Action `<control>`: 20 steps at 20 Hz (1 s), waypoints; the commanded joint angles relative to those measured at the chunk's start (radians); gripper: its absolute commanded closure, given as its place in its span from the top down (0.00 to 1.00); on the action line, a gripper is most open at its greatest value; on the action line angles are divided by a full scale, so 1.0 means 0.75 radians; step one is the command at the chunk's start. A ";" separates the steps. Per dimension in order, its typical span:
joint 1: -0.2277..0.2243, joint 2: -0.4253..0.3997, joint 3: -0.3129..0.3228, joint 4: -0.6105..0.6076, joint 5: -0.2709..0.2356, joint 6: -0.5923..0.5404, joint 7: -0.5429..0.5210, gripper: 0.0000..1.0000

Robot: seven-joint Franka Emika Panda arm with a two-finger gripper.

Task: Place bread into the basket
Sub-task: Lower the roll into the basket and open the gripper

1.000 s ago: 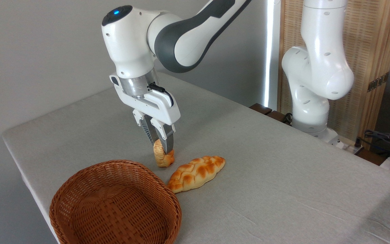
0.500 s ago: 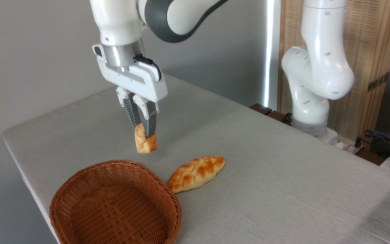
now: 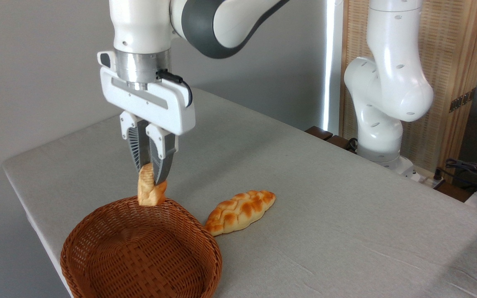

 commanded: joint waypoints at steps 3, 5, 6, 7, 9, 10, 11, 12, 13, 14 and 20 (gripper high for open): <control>-0.009 0.084 0.015 0.019 0.018 0.204 -0.009 1.00; -0.009 0.101 0.015 0.019 0.022 0.214 -0.009 1.00; -0.009 0.107 0.012 0.019 0.026 0.214 -0.007 1.00; -0.009 0.107 0.012 0.019 0.026 0.212 -0.007 1.00; -0.011 0.107 0.012 0.019 0.024 0.202 -0.009 1.00; -0.011 0.107 0.012 0.019 0.024 0.202 -0.009 1.00; -0.011 0.107 0.010 0.019 0.024 0.202 -0.009 1.00; -0.011 0.107 0.010 0.019 0.024 0.202 -0.009 1.00; -0.011 0.107 0.010 0.019 0.024 0.200 -0.007 1.00; -0.011 0.107 0.010 0.019 0.024 0.198 -0.007 1.00; -0.011 0.025 0.014 0.021 0.026 0.110 -0.003 1.00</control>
